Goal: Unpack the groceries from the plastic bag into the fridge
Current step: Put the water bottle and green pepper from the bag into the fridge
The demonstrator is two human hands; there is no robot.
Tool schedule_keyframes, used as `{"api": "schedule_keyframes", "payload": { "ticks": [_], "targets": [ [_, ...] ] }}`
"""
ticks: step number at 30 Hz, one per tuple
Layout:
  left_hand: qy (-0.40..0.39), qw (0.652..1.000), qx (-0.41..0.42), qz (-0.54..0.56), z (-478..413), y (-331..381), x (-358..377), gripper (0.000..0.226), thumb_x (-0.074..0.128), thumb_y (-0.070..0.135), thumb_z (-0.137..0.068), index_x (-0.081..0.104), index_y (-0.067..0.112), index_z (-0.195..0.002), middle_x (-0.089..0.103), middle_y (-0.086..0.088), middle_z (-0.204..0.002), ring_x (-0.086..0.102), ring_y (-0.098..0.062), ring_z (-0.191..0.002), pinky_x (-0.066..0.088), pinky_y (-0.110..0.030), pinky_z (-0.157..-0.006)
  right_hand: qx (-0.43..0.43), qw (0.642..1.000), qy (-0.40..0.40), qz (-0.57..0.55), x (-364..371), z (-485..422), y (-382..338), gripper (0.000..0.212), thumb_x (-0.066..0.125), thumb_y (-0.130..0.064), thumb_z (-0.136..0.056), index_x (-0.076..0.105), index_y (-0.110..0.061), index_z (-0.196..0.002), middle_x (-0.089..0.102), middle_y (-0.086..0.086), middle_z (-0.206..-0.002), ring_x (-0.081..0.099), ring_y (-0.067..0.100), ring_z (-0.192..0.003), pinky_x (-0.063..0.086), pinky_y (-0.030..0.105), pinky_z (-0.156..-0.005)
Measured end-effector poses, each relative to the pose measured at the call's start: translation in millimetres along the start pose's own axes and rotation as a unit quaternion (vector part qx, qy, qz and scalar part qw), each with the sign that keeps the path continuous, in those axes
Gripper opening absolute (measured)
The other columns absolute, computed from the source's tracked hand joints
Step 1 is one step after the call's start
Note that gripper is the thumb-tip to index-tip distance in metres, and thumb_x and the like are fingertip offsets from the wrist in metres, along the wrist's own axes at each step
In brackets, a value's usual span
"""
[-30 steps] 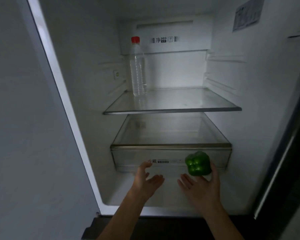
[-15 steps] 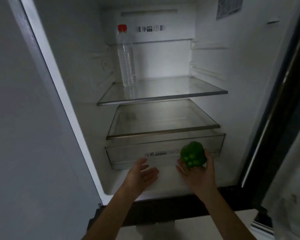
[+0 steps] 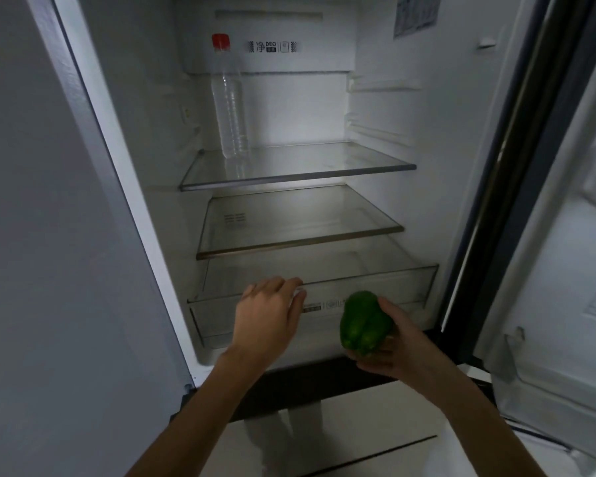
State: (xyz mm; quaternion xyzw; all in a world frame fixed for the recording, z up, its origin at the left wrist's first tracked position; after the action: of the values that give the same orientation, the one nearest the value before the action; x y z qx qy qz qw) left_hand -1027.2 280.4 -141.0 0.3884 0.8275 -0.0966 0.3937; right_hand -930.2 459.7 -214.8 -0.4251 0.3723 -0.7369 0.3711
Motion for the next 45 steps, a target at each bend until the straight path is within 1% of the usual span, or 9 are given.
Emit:
{"api": "schedule_keyframes", "payload": {
  "ticks": [10,16,20,26,29,35,38,42,45],
  "targets": [
    [-0.04,0.999,-0.001,-0.009,-2.8,9.4,-8.8,0.024,0.046,0.026,-0.097,0.069,0.02,-0.104,0.069,-0.001,-0.086,0.063,-0.024,-0.073,0.049,-0.032,-0.063,-0.3,0.86,-0.008,0.412,110.2,15.5,-141.5,0.072,0.074,-0.056,-0.072,0.049,-0.026,-0.132,0.059,-0.009,-0.117,0.061,0.009,-0.101,0.053,0.03,-0.082],
    [-0.03,0.999,0.011,-0.033,15.1,27.9,-22.9,0.016,0.053,0.025,-0.091,0.068,0.023,-0.085,0.067,0.004,-0.072,0.063,-0.019,-0.057,0.041,-0.026,-0.046,-0.28,0.637,-0.155,0.701,182.0,-63.9,-109.2,0.074,0.085,-0.042,-0.065,0.052,-0.022,-0.128,0.058,0.001,-0.121,0.057,0.018,-0.107,0.052,0.036,-0.092],
    [-0.035,0.999,0.015,0.038,30.1,18.3,-42.8,0.021,0.05,0.026,-0.095,0.068,0.02,-0.104,0.069,0.001,-0.096,0.064,-0.019,-0.081,0.052,-0.032,-0.062,-0.256,0.471,-0.199,0.82,213.6,-107.0,-65.2,0.053,0.08,-0.041,-0.07,0.056,-0.017,-0.112,0.061,0.006,-0.108,0.059,0.024,-0.098,0.052,0.037,-0.081],
    [0.009,0.999,-0.042,-0.002,59.6,-42.8,-63.1,0.025,0.061,0.041,-0.09,0.07,0.021,-0.102,0.069,0.004,-0.097,0.064,-0.013,-0.088,0.055,-0.029,-0.074,-0.298,0.365,-0.177,0.864,243.2,-150.9,-25.8,0.059,0.062,-0.02,-0.089,0.037,-0.004,-0.14,0.058,0.021,-0.123,0.062,0.037,-0.104,0.054,0.041,-0.085],
    [0.022,0.998,-0.062,-0.015,71.0,-51.1,-63.2,0.029,0.055,0.044,-0.094,0.07,0.021,-0.102,0.069,0.003,-0.098,0.064,-0.016,-0.088,0.055,-0.032,-0.073,-0.294,0.362,-0.15,0.872,248.7,-154.3,-19.1,0.068,0.052,-0.007,-0.094,0.016,0.001,-0.151,0.051,0.028,-0.133,0.058,0.041,-0.113,0.05,0.043,-0.087],
    [0.02,0.995,-0.093,0.004,75.4,-57.0,-64.7,0.032,0.056,0.048,-0.095,0.072,0.02,-0.1,0.069,0.005,-0.097,0.064,-0.014,-0.088,0.055,-0.034,-0.071,-0.258,0.452,-0.226,0.823,228.7,-95.6,-55.6,0.024,0.053,-0.027,-0.096,0.064,-0.006,-0.099,0.066,0.012,-0.101,0.059,0.024,-0.079,0.046,0.031,-0.068],
    [0.032,0.995,-0.094,-0.001,71.2,-60.3,-64.8,0.031,0.055,0.045,-0.094,0.072,0.019,-0.099,0.069,0.004,-0.097,0.064,-0.016,-0.089,0.056,-0.035,-0.069,-0.265,0.552,-0.274,0.742,197.8,-55.8,-81.9,0.034,0.05,-0.04,-0.097,0.063,-0.019,-0.12,0.067,-0.001,-0.11,0.063,0.016,-0.096,0.05,0.033,-0.086],
    [0.045,0.994,-0.097,-0.031,64.8,-63.8,-64.2,0.033,0.053,0.041,-0.093,0.071,0.014,-0.1,0.068,0.0,-0.096,0.063,-0.017,-0.089,0.057,-0.035,-0.066,-0.254,0.498,-0.248,0.791,143.4,-28.7,-103.4,0.069,0.057,-0.056,-0.088,0.036,-0.027,-0.146,0.043,-0.001,-0.15,0.042,0.015,-0.135,0.035,0.035,-0.113],
    [0.059,0.993,-0.098,-0.036,64.9,-62.9,-65.9,0.03,0.056,0.039,-0.092,0.073,0.015,-0.096,0.069,0.002,-0.094,0.065,-0.016,-0.086,0.057,-0.033,-0.065,-0.209,0.525,-0.213,0.797,106.4,-28.1,-121.9,0.098,0.07,-0.065,-0.071,0.025,-0.031,-0.151,0.029,-0.009,-0.156,0.029,0.01,-0.141,0.026,0.029,-0.116]
  ]
}}
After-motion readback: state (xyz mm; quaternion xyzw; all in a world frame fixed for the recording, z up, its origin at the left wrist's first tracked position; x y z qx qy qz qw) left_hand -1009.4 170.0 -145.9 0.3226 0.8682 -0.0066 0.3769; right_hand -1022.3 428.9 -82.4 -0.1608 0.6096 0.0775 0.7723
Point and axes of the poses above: each hand's wrist, its own z-axis away from the middle knuckle, its own x-axis out of the palm, y = z × x, the point moved 7 cm from there along -z, towards the middle knuckle
